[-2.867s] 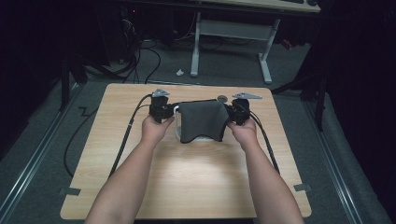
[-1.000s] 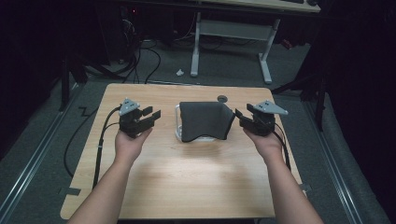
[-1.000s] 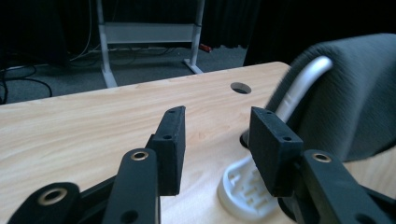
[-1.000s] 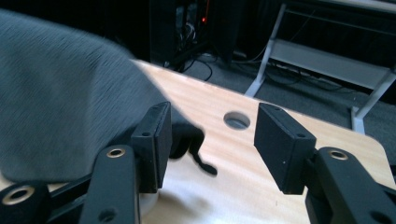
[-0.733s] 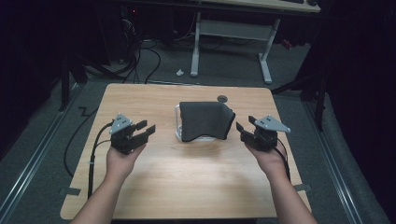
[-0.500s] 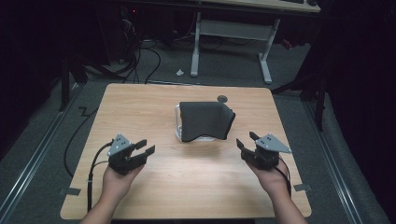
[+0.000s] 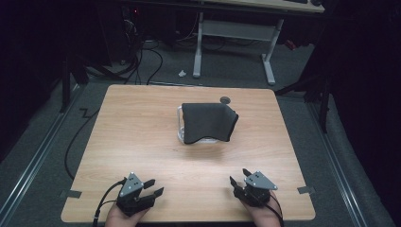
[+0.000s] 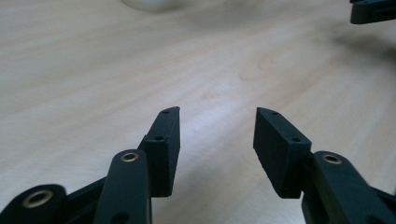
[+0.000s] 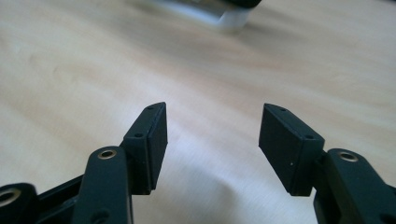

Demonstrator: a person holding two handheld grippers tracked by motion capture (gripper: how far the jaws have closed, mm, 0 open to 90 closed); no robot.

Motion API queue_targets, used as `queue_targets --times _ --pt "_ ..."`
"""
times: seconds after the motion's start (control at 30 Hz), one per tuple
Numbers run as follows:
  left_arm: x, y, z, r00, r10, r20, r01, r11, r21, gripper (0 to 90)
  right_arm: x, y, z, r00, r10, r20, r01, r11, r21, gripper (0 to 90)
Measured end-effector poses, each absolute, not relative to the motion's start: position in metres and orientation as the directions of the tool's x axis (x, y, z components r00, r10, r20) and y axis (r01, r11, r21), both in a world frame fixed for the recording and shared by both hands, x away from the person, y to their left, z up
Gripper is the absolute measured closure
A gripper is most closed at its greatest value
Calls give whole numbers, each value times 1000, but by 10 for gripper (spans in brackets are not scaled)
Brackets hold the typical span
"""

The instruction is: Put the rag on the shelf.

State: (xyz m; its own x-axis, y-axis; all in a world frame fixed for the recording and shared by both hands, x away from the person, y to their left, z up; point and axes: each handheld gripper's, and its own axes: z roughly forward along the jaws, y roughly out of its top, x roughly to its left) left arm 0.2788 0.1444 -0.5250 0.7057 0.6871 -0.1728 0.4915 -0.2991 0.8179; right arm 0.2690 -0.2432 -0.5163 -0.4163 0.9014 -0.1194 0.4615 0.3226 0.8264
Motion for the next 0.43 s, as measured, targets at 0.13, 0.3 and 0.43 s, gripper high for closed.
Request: queue_targets --times 0.13,0.3,0.43 --pt "283 134 -526 730 675 -107 448 -356 820 504 267 -241 -521 -438 883 -170 454 380 806 417" --pt "284 136 -528 728 675 -118 459 -353 815 501 273 -241 -525 -438 886 -154 473 373 798 417" --pt "282 142 -525 720 682 -126 460 -334 823 502 273 -242 -527 -438 886 -151 480 373 794 418"
